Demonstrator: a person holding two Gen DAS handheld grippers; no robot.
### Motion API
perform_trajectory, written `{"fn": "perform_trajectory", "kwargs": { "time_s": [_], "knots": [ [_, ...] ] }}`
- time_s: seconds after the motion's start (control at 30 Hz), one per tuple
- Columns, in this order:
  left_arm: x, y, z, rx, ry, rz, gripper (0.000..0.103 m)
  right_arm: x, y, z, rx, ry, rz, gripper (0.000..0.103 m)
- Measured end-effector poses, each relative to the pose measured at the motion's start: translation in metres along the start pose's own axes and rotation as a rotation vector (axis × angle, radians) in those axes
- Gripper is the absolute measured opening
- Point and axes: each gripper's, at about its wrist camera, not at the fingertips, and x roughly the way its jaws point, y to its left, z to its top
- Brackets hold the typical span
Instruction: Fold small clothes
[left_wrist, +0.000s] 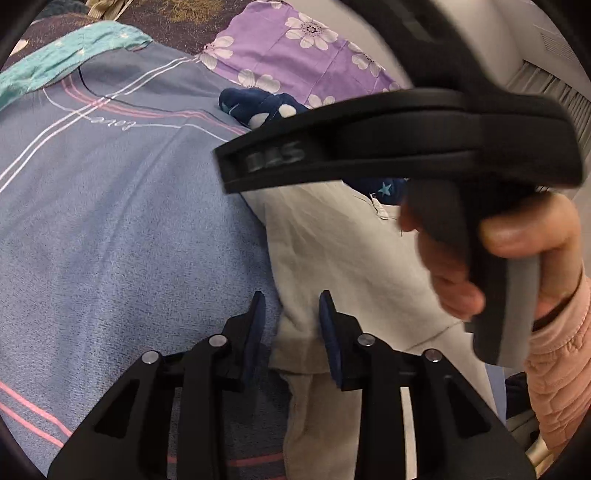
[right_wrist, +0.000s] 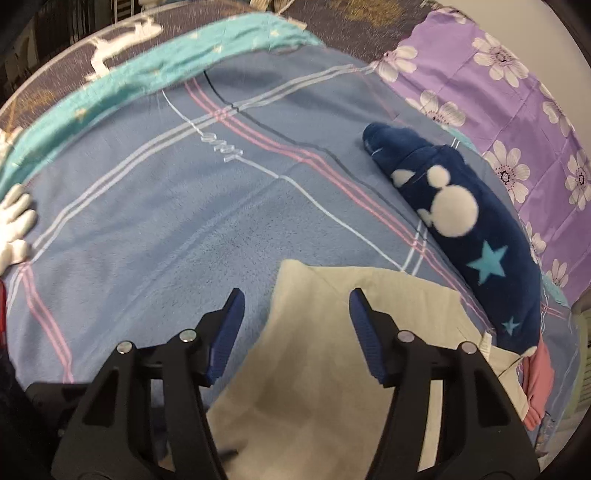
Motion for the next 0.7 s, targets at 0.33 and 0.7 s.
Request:
{"fn": "perform_trajectory", "kwargs": {
  "time_s": [0.33, 0.7],
  "knots": [
    [-0.004, -0.005, -0.002, 0.018, 0.002, 0.105, 0.005, 0.019, -0.037, 0.004, 0.258, -0.051, 0.187, 0.008],
    [-0.004, -0.014, -0.008, 0.079, 0.002, 0.197, 0.013, -0.074, -0.160, -0.190, 0.413, -0.222, 0.145, 0.039]
  ]
}}
